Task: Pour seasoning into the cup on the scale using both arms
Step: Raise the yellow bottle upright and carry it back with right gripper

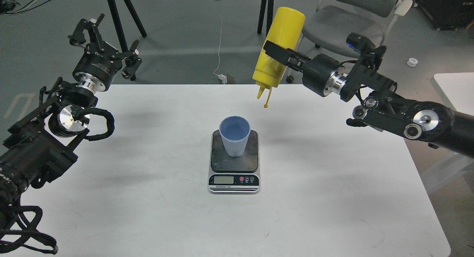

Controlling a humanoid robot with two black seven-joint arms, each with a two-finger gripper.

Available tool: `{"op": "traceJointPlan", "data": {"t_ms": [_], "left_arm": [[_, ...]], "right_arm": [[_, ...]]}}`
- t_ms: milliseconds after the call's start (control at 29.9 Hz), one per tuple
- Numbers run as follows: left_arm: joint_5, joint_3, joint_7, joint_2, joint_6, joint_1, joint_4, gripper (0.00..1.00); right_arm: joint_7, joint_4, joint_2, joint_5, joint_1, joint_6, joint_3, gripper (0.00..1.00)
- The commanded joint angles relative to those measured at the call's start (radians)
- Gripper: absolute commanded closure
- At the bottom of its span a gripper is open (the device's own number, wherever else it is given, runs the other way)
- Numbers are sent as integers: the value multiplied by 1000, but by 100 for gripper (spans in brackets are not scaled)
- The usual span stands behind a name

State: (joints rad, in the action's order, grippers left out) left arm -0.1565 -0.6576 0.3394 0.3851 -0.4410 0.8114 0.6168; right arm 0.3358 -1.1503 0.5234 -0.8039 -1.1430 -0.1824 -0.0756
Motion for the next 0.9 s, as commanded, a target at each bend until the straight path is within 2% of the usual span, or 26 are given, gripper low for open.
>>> {"op": "traceJointPlan", "data": {"t_ms": [0,167,234,401,569,669,770,870], "left_arm": [[0,0,-2,-2,1,0,0,1],[0,0,-3,-5,2,2,0,1],[0,0,-3,-6,5,5,0,1],[0,3,-5,-8,5,8,0,1],[-1,4,-5,0,-2,5,0,1],[-5,-4,-5,5,-5,-5,0,1],[-8,-5,-5,5,-13,-8,-2,1],[-8,-5,-5,-2,-15,-15,-3,1]], "right_arm": [[0,-72,116,159,51,61,-88,53],[-6,-150,234,401,170,145,-245,53],[-7,-158,257,549,228,216,-285,53],[-1,-161,287,739,345,314,-332,53],[-1,-158,287,984,492,503,-409,53],[6,-149,277,1084,581,660,-444,52],[15,-134,256,1153,670,671,-473,51],[17,-112,186,1204,735,671,-503,51]]}}
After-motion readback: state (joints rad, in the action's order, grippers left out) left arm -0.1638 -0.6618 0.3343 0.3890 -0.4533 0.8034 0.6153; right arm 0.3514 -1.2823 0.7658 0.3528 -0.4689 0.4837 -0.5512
